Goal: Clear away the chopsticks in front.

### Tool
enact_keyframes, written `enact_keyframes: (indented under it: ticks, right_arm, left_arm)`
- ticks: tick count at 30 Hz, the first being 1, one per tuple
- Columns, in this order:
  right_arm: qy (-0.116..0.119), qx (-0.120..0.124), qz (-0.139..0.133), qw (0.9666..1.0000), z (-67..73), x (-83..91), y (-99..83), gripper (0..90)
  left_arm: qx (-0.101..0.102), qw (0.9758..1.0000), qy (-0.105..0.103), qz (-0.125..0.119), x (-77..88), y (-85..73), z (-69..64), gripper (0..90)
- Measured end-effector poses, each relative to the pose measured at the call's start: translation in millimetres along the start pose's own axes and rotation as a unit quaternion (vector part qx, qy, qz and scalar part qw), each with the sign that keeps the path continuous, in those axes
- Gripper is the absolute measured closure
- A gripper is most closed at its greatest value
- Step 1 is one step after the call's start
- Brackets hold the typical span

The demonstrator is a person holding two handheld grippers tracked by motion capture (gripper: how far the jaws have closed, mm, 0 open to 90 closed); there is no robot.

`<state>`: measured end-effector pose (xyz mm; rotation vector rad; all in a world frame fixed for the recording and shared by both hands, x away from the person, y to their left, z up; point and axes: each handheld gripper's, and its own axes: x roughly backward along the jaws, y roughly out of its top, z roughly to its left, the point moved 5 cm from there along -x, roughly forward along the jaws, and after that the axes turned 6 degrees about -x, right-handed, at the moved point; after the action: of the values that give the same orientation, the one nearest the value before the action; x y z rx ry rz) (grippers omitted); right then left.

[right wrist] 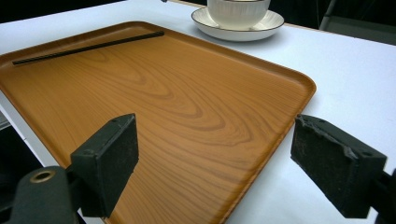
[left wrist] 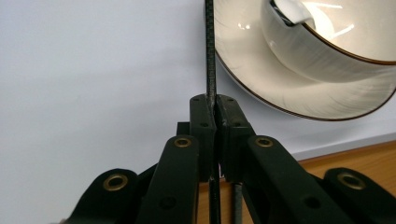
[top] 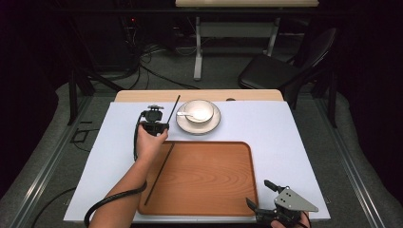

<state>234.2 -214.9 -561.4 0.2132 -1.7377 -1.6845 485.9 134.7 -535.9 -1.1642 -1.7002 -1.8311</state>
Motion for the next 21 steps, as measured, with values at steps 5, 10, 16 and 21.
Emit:
enact_keyframes:
  ticks: [5,10,16,21]
  right_arm:
    - [0.001,0.001,0.000,1.0000,0.3,-0.6,0.3,14.7]
    - [0.001,0.000,0.000,1.0000,0.2,-0.9,0.7,14.7]
    - [0.002,0.002,0.001,1.0000,0.7,-1.2,0.8,14.7]
    - [-0.002,0.002,0.000,1.0000,1.4,-0.8,0.9,14.8]
  left_arm:
    - [0.013,0.9998,-0.001,-0.014,12.9,-1.5,9.1,86.0]
    - [0.013,0.9996,-0.005,-0.025,33.3,-6.5,17.6,86.0]
    - [0.012,0.9988,-0.017,-0.043,61.9,-20.6,25.5,85.9]
    - [0.001,0.9980,-0.029,-0.057,88.4,-37.6,28.0,86.0]
